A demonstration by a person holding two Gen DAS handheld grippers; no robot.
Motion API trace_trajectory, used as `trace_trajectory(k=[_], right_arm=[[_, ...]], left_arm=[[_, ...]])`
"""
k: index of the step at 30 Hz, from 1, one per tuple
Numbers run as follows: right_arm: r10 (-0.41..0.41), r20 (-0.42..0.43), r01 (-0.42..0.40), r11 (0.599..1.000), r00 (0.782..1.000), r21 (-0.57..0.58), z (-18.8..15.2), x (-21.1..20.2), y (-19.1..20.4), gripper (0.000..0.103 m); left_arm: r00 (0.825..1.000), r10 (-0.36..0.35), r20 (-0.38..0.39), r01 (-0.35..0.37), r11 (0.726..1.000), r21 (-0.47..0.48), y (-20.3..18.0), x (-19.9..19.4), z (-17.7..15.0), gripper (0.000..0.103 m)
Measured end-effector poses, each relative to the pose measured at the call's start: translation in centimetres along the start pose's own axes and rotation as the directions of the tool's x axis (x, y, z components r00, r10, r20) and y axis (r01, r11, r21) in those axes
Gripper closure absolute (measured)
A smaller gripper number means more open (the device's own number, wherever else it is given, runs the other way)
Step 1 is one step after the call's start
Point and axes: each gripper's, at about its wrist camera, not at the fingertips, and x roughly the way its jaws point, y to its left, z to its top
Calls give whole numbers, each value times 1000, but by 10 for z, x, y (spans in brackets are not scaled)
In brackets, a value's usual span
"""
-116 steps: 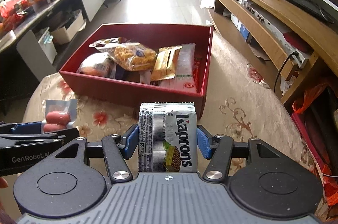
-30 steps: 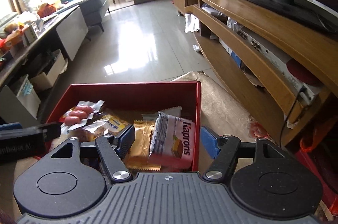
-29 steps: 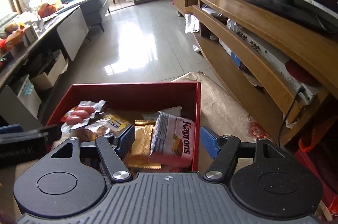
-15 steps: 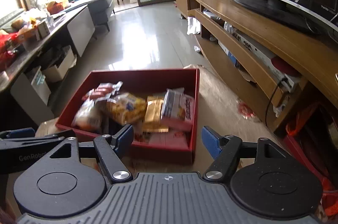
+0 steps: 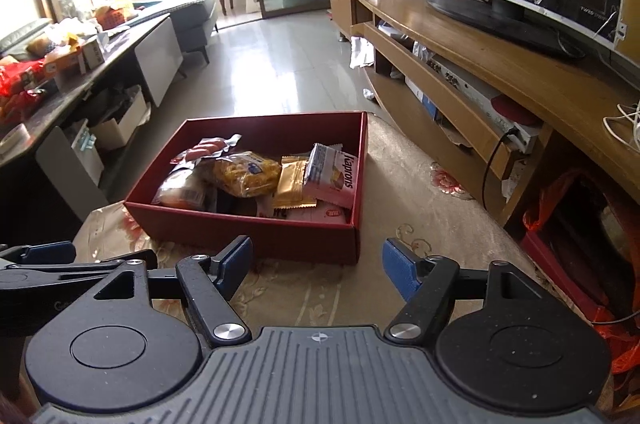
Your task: Organize snacks
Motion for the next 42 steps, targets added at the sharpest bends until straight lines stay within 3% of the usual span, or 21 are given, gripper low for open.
trace_trajectory(k=[17, 42], right_arm=[[2, -18, -2, 1000, 1000, 2, -30, -21, -2, 25], [10, -66, -10, 1000, 998, 7, -62, -38, -6, 25]], left_arm=[[1000, -23, -15, 23, 1000, -8, -2, -20, -31, 17], [999, -31, -38, 29, 998, -48, 1, -36, -67, 5]])
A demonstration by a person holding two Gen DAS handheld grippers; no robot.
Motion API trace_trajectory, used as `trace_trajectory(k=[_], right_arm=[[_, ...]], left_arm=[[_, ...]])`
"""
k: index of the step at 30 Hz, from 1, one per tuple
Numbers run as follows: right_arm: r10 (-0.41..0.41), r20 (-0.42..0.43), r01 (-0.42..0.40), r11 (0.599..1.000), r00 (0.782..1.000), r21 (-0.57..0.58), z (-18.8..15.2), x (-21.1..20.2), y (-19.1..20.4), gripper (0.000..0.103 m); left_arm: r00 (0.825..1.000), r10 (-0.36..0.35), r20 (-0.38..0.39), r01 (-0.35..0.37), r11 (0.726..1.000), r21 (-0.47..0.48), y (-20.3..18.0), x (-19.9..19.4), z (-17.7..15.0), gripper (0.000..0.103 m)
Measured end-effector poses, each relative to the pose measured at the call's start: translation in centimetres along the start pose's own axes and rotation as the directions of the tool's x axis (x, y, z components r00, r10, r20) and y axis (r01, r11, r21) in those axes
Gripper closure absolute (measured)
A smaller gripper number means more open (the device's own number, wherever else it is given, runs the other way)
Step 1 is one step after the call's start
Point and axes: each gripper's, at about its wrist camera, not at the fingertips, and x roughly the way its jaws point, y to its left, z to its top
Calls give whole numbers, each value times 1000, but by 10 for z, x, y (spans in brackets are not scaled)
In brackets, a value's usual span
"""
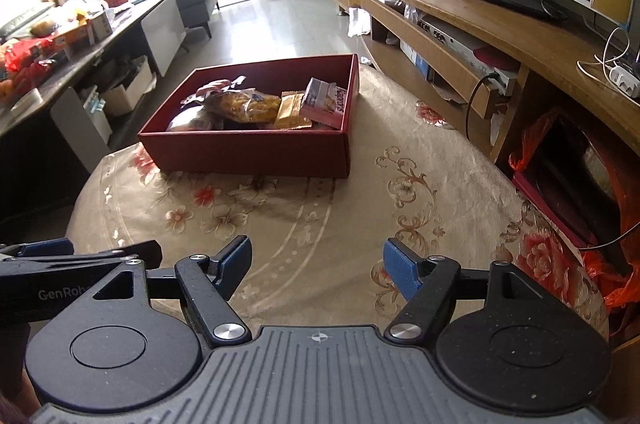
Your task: Organize snacks
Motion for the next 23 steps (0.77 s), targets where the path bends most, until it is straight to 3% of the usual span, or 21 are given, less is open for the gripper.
trace_trajectory(k=[23], right_arm=[[24, 6, -24, 1000, 1000, -16, -6, -6, 1, 24]], left_arm=[[999, 10, 49, -10, 1000, -4, 3, -13, -10, 4]])
